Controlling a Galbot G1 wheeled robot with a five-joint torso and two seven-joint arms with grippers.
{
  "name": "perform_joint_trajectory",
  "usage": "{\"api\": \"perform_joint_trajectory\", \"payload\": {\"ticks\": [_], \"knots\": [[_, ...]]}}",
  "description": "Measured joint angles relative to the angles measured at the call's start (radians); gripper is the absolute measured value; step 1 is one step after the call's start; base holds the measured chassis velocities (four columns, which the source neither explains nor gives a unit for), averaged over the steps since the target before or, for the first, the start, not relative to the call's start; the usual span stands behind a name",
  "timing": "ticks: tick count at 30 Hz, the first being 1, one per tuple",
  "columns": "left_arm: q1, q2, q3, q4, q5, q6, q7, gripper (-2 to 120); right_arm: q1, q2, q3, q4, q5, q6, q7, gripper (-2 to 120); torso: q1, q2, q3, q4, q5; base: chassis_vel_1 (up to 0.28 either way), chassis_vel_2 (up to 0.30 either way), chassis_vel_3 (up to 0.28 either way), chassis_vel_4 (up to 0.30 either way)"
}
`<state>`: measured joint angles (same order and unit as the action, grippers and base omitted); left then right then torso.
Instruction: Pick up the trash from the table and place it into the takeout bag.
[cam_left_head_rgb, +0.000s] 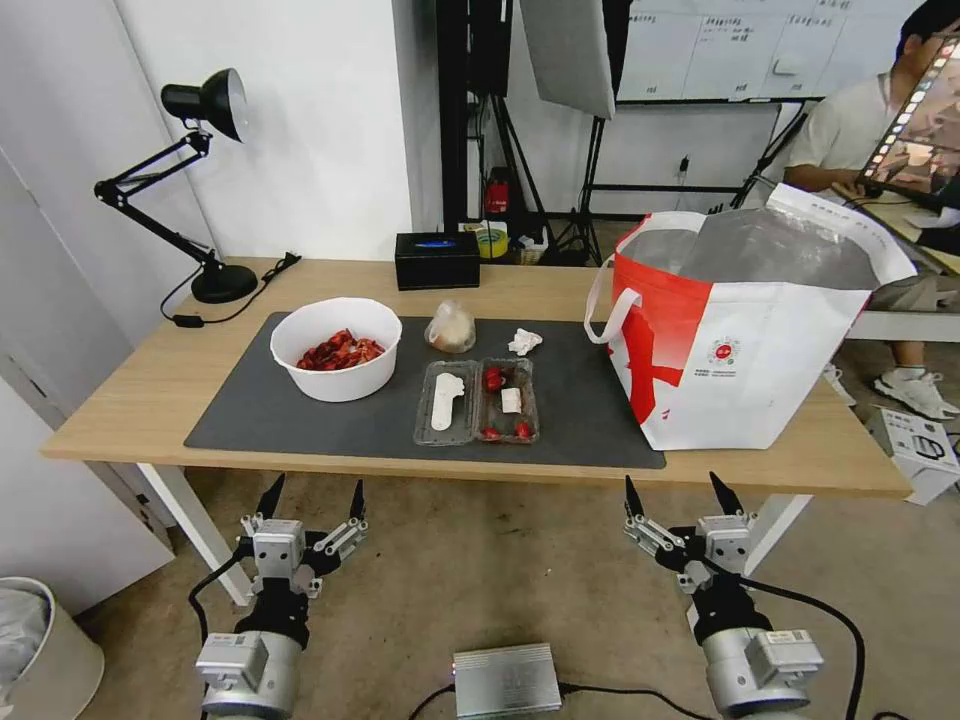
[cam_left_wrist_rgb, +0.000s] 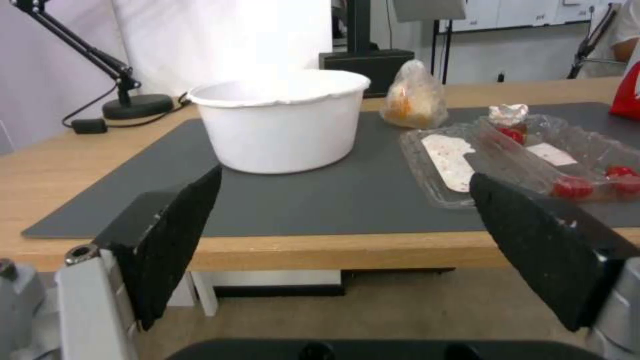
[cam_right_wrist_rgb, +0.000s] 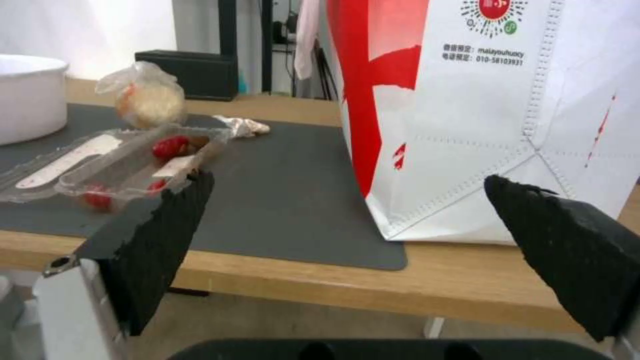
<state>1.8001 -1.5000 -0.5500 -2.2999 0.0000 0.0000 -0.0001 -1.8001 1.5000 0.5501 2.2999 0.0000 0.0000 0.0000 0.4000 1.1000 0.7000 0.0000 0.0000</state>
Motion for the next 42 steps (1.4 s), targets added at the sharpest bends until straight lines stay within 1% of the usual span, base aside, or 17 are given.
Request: {"api": "perform_joint_trajectory", "payload": {"ticks": [33,36,38,39,42], "knots": [[-0.001,0.003,0.0,0.001,-0.005,0.0,0.0,100,0.0,-0.004,0.002,0.0,0.004,-0.002,0.0,100,0.0,0.0,0.0,0.0,0.0,0.0,0.0,0.0,0.0],[-0.011,0.025,-0.001,0.013,-0.038,0.005,-0.01,100,0.0,-0.031,0.022,0.0,0.036,-0.021,0.008,100,0.0,0.0,0.0,0.0002,0.0001,0.0,0.0,0.0,0.0],[-0.036,0.078,-0.003,0.043,-0.114,0.019,-0.036,100,0.0,-0.1,0.075,-0.003,0.115,-0.073,0.031,100,0.0,0.0,0.0,0.0,0.0,0.0,0.0,0.0,0.0],[-0.036,0.078,-0.003,0.043,-0.114,0.019,-0.036,100,0.0,-0.1,0.075,-0.003,0.115,-0.073,0.031,100,0.0,0.0,0.0,0.0,0.0,0.0,0.0,0.0,0.0],[-0.072,0.155,-0.007,0.086,-0.226,0.039,-0.073,100,0.0,-0.205,0.153,-0.008,0.237,-0.152,0.067,100,0.0,0.0,0.0,0.0,0.0001,0.0,0.0,0.0,0.0]]}}
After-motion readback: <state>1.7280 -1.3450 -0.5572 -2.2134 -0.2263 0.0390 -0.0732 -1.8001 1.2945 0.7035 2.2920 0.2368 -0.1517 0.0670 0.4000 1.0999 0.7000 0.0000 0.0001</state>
